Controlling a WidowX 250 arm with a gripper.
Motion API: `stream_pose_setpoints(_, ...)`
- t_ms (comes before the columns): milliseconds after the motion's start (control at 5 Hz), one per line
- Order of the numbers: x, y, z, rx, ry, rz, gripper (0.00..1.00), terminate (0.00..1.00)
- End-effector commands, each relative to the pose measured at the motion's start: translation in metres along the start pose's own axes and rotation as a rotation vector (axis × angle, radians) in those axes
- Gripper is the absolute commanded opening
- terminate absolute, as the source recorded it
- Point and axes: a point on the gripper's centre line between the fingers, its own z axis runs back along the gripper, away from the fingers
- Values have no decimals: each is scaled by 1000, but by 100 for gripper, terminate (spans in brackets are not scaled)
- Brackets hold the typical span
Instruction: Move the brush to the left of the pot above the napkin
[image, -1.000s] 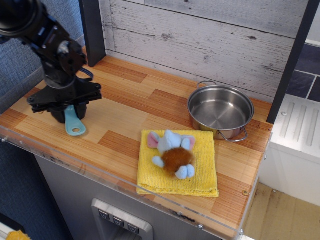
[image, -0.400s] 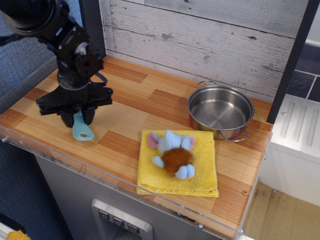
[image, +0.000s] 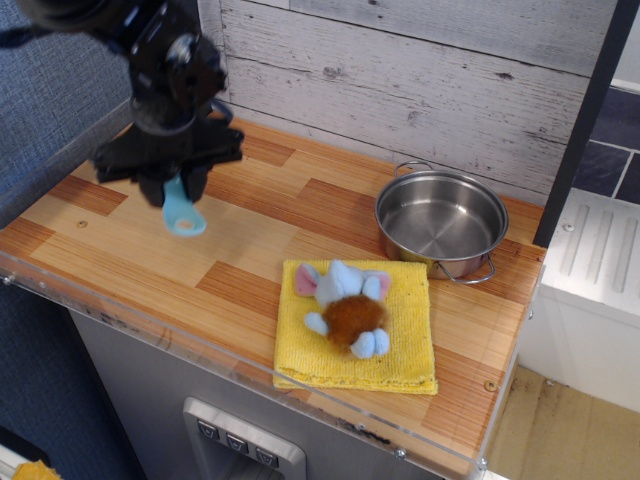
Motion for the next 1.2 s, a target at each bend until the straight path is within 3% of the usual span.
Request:
stream_pose_setpoints(0, 28, -62, 17, -101, -80, -51, 0, 0)
stream_pose_setpoints(400, 19, -118, -3, -147, -43, -145, 0, 0)
stream_pose_setpoints(1000, 0, -127, -34, -137, 4, -191, 0, 0)
